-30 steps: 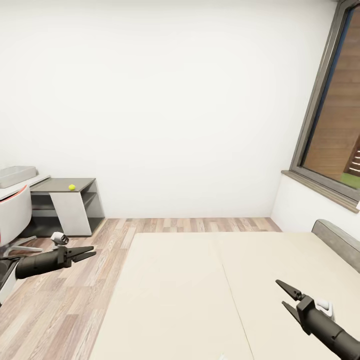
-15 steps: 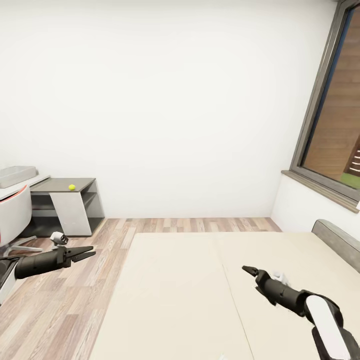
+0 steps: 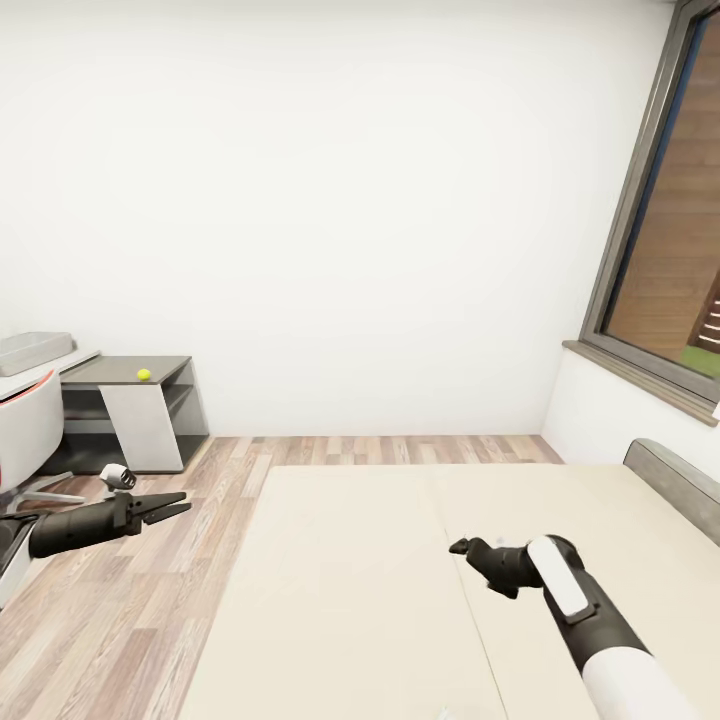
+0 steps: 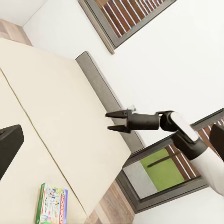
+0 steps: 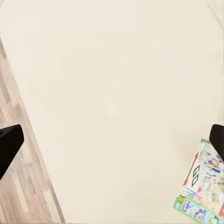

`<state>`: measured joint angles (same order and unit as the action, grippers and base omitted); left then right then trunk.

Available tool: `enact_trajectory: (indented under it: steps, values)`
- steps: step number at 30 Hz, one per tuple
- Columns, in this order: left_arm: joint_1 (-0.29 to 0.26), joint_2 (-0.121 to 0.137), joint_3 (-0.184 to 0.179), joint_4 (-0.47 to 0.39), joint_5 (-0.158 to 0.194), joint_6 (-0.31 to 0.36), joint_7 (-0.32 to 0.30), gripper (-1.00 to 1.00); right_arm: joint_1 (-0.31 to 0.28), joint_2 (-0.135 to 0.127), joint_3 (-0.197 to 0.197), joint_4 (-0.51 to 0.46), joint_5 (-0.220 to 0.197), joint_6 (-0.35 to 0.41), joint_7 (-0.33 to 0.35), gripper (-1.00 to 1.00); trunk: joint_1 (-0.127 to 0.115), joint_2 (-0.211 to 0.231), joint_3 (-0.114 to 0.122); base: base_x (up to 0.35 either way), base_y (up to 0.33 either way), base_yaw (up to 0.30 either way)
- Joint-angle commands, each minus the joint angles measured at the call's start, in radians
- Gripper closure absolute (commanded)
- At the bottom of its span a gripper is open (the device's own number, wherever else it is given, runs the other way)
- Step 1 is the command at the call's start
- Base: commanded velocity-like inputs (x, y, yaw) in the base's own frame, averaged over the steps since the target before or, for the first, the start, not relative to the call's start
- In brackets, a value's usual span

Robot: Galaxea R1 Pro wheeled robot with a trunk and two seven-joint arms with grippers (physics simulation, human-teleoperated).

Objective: Put all the toys in the child's room - the three board games (two on the bed and one on the table), the two jigsaw puzzles on the table, and the tennis ball on the table - inside the toy box on the table in the child's room.

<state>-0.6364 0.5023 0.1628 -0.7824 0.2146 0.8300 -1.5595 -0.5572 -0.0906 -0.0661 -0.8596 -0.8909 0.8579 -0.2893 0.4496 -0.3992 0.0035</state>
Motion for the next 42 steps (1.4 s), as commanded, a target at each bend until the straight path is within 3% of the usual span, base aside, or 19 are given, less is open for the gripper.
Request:
enact_trajectory:
  steps: [1, 4, 10, 18, 30, 42]
  values:
    - [0.0, 0.0, 0.0, 0.0, 0.0, 0.011, -0.004, -1.0, -0.006, 0.0, 0.007, 0.014, 0.006, -0.014, -0.01, -1.0, 0.0, -0.001, 0.0, 0.0, 0.0, 0.0]
    - [0.0, 0.001, 0.0, 0.0, 0.0, 0.011, -0.003, -1.0, -0.015, 0.0, 0.024, 0.042, 0.043, -0.06, -0.008, -1.0, 0.0, -0.001, 0.0, 0.0, 0.0, 0.0]
    - [0.0, 0.0, 0.0, 0.0, 0.0, 0.011, -0.002, -1.0, -0.02, 0.0, 0.043, 0.065, 0.079, -0.11, 0.021, -1.0, 0.0, -0.001, 0.0, 0.0, 0.0, 0.0]
    - [0.0, -0.001, -0.001, 0.0, 0.0, 0.011, -0.001, -1.0, -0.016, 0.001, 0.053, 0.07, 0.093, -0.128, 0.056, -1.0, 0.0, -0.001, -0.001, 0.0, 0.0, 0.0]
    - [0.0, -0.001, -0.002, 0.0, 0.0, 0.011, -0.002, -1.0, -0.012, -0.004, 0.104, 0.073, 0.096, -0.128, 0.063, -1.0, 0.0, -0.001, -0.016, 0.0, 0.0, 0.0]
    - [0.0, 0.001, -0.002, 0.0, 0.0, 0.011, -0.002, -1.0, -0.012, 0.001, 0.115, 0.078, 0.096, -0.123, 0.064, -1.0, 0.0, -0.001, -0.035, 0.0, 0.0, 0.0]
